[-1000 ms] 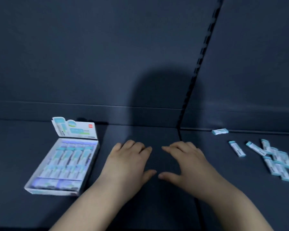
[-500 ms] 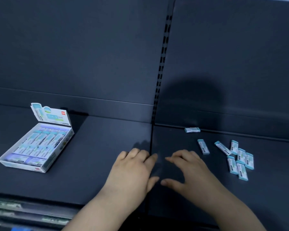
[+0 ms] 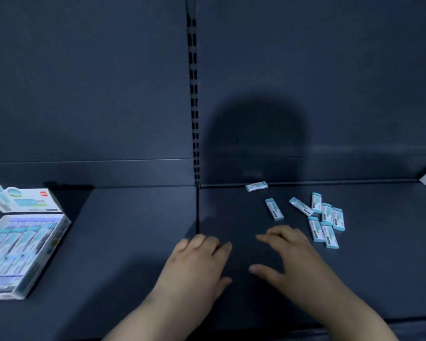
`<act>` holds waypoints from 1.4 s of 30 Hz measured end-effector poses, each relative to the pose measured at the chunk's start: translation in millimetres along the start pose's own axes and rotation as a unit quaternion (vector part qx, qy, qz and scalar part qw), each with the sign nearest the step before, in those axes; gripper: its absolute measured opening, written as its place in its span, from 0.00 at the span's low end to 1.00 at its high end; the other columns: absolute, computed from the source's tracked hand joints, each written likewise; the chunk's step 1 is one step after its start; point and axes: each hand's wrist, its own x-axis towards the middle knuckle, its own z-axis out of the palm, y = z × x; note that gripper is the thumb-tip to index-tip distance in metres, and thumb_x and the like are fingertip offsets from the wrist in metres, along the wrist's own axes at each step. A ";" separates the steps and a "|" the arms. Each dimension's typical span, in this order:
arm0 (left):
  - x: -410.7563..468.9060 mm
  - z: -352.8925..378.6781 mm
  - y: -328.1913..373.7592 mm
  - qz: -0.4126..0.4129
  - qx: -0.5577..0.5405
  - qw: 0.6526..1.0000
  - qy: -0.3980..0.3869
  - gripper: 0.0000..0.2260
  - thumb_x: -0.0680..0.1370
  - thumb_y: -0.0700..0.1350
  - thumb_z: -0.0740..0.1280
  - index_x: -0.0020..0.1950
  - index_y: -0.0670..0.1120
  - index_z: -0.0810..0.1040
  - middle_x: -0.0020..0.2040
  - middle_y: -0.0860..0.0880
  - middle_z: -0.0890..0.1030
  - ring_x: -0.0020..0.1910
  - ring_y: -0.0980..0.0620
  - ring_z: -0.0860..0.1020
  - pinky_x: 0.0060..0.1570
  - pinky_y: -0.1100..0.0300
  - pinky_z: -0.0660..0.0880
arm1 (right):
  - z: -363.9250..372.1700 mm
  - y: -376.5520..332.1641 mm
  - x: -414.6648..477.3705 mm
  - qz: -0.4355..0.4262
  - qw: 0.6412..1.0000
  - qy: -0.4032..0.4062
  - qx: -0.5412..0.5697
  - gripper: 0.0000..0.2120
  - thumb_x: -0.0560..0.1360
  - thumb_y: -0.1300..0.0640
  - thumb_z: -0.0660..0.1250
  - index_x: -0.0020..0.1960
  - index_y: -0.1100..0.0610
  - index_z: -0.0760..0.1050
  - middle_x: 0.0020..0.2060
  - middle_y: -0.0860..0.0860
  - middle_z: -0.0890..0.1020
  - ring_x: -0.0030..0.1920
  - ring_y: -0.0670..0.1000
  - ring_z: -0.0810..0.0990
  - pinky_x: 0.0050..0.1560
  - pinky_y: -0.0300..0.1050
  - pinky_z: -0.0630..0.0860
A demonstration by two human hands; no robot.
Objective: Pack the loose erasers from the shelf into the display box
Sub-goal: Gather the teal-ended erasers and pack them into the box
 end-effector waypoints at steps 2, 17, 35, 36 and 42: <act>2.4 1.0 4.3 0.006 0.019 1.000 0.004 0.27 0.79 0.58 0.55 0.76 0.53 0.50 0.70 0.53 0.61 0.69 0.52 0.58 0.66 0.59 0.53 | -3.1 8.7 -1.9 0.010 1.000 0.001 0.003 0.31 0.70 0.38 0.65 0.69 0.46 0.64 0.60 0.40 0.64 0.63 0.41 0.61 0.64 0.29 0.55; 86.0 45.8 153.4 -0.091 0.000 0.996 -0.021 0.26 0.79 0.57 0.55 0.75 0.54 0.53 0.70 0.52 0.62 0.70 0.49 0.58 0.67 0.58 0.54 | -64.9 193.0 -25.5 0.001 0.997 -0.076 -0.020 0.28 0.70 0.42 0.68 0.68 0.48 0.67 0.54 0.40 0.65 0.61 0.43 0.66 0.63 0.34 0.63; 163.0 61.5 167.0 -0.124 -0.088 0.987 -0.040 0.29 0.79 0.48 0.60 0.76 0.55 0.50 0.76 0.59 0.54 0.73 0.56 0.55 0.68 0.62 0.54 | -49.3 204.4 22.1 -0.092 0.991 -0.089 -0.026 0.26 0.69 0.41 0.67 0.64 0.48 0.69 0.60 0.48 0.68 0.64 0.50 0.64 0.65 0.43 0.64; 163.3 62.9 163.6 -0.126 -0.106 0.986 -0.037 0.28 0.78 0.47 0.61 0.76 0.54 0.52 0.75 0.58 0.56 0.73 0.56 0.56 0.68 0.63 0.55 | -51.1 205.8 20.3 -0.098 0.990 -0.095 -0.036 0.26 0.69 0.41 0.67 0.65 0.47 0.68 0.61 0.47 0.68 0.65 0.49 0.63 0.65 0.43 0.64; 156.0 66.3 141.8 -0.112 -0.174 0.978 -0.034 0.28 0.76 0.43 0.66 0.74 0.54 0.60 0.72 0.57 0.64 0.70 0.57 0.62 0.68 0.67 0.57 | -57.1 206.9 9.7 -0.090 0.989 -0.106 -0.055 0.25 0.69 0.42 0.65 0.65 0.46 0.67 0.62 0.44 0.68 0.64 0.48 0.63 0.64 0.43 0.62</act>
